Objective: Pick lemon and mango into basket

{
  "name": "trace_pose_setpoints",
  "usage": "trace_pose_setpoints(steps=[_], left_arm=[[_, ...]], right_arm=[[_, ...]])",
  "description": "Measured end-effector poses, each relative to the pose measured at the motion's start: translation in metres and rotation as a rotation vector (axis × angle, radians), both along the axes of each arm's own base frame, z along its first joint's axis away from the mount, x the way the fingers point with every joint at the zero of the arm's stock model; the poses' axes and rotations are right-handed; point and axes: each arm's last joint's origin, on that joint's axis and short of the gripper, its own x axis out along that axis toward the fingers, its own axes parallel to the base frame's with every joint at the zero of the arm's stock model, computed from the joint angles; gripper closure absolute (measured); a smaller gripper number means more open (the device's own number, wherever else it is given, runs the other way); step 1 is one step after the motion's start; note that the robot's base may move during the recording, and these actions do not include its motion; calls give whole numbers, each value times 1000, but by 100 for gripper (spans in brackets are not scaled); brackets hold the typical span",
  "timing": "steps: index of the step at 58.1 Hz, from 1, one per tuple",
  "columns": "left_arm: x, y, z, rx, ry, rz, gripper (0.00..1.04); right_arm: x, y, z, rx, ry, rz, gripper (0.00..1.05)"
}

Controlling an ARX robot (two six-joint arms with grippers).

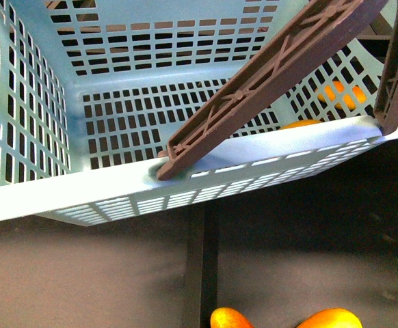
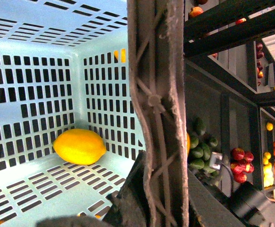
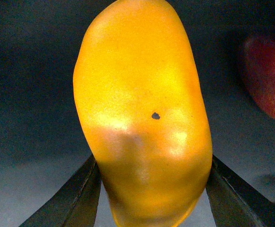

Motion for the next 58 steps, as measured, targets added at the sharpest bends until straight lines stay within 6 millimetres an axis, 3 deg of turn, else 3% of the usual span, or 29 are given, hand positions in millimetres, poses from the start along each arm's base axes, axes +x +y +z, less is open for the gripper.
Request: trace_pose_setpoints(steps=[9, 16, 26, 38, 58], left_arm=[[0, 0, 0, 0, 0, 0, 98], [0, 0, 0, 0, 0, 0, 98], [0, 0, 0, 0, 0, 0, 98], [0, 0, 0, -1, 0, 0, 98], [0, 0, 0, 0, 0, 0, 98]], right_arm=[[-26, 13, 52, 9, -135, 104, 51], [-39, 26, 81, -10, -211, 149, 51], [-45, 70, 108, -7, -290, 231, 51], [-29, 128, 121, 24, -338, 301, 51], [8, 215, 125, 84, -327, 356, 51]])
